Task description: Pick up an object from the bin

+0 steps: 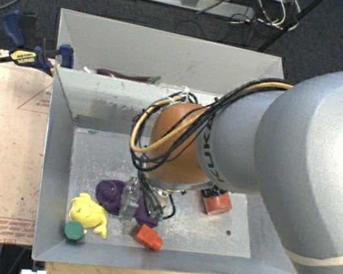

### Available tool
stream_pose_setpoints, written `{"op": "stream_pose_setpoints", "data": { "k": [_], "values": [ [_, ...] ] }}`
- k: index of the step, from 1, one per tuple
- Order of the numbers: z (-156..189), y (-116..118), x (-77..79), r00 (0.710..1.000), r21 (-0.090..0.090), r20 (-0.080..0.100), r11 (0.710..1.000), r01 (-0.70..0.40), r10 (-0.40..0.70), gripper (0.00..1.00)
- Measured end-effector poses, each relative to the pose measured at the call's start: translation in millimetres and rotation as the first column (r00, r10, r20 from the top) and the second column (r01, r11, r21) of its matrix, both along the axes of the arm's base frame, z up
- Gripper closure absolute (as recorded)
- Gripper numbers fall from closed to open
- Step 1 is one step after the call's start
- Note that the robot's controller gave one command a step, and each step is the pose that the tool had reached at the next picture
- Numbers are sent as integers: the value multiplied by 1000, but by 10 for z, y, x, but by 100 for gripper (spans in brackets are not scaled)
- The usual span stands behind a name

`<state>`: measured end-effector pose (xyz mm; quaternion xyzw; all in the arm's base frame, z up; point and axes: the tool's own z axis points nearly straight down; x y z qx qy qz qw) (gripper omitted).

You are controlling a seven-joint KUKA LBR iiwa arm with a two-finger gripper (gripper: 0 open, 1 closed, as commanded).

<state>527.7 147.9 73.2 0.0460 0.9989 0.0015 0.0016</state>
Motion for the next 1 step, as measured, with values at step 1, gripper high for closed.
{"op": "stream_pose_setpoints", "data": {
  "k": [1],
  "values": [
    [199,-6,-26,1000,-2,-9,1000,-1,1,100]
  ]
}}
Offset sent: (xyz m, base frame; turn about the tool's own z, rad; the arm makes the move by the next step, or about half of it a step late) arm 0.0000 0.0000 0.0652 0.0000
